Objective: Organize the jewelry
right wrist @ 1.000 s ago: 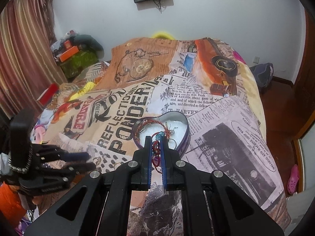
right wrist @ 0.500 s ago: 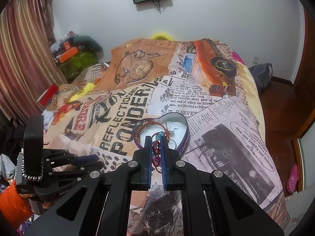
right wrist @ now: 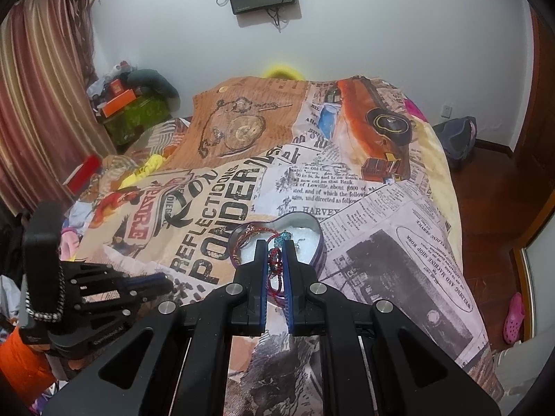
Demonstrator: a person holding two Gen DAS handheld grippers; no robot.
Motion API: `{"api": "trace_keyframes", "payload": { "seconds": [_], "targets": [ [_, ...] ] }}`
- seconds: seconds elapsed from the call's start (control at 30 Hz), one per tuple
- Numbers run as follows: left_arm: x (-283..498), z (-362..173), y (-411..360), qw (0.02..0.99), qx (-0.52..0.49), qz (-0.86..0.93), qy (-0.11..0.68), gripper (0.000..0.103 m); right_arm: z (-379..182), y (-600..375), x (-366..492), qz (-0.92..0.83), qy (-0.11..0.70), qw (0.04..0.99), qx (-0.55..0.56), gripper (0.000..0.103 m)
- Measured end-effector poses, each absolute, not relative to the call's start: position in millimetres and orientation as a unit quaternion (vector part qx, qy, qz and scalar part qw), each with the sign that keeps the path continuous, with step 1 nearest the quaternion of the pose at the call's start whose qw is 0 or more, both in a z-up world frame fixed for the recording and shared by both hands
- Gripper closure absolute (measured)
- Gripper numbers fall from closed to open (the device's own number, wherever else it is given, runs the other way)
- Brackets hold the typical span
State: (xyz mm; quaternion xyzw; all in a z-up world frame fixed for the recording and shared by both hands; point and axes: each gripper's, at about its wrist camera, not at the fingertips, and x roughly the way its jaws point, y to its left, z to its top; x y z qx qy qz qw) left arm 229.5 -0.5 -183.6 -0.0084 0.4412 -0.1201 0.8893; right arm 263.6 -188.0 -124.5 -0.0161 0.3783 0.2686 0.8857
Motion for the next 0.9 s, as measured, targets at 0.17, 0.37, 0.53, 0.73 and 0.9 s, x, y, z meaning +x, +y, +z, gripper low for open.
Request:
{"api": "trace_keyframes", "payload": {
  "seconds": [0.17, 0.37, 0.53, 0.73, 0.9],
  "targets": [
    [243.1, -163.9, -8.4, 0.898, -0.011, -0.134, 0.418, 0.099, -123.1, -187.3, 269.8, 0.271, 0.376, 0.886, -0.011, 0.096],
    [260.3, -153.1, -22.4, 0.902, -0.008, -0.151, 0.404, 0.099, -119.1, -185.1, 277.3, 0.276, 0.368, 0.888, -0.005, 0.096],
    [274.6, -156.2, -33.7, 0.898, -0.009, -0.168, 0.407, 0.099, -124.6, -182.9, 286.0, 0.277, 0.373, 0.885, -0.003, 0.096],
    [289.5, -168.9, -46.3, 0.888, -0.005, -0.18, 0.422, 0.099, -141.3, -182.2, 296.4, 0.275, 0.395, 0.876, 0.0, 0.096],
    [302.9, -182.9, -49.4, 0.875, -0.012, -0.185, 0.448, 0.099, -158.4, -182.8, 305.2, 0.276, 0.424, 0.862, 0.018, 0.096]
  ]
}}
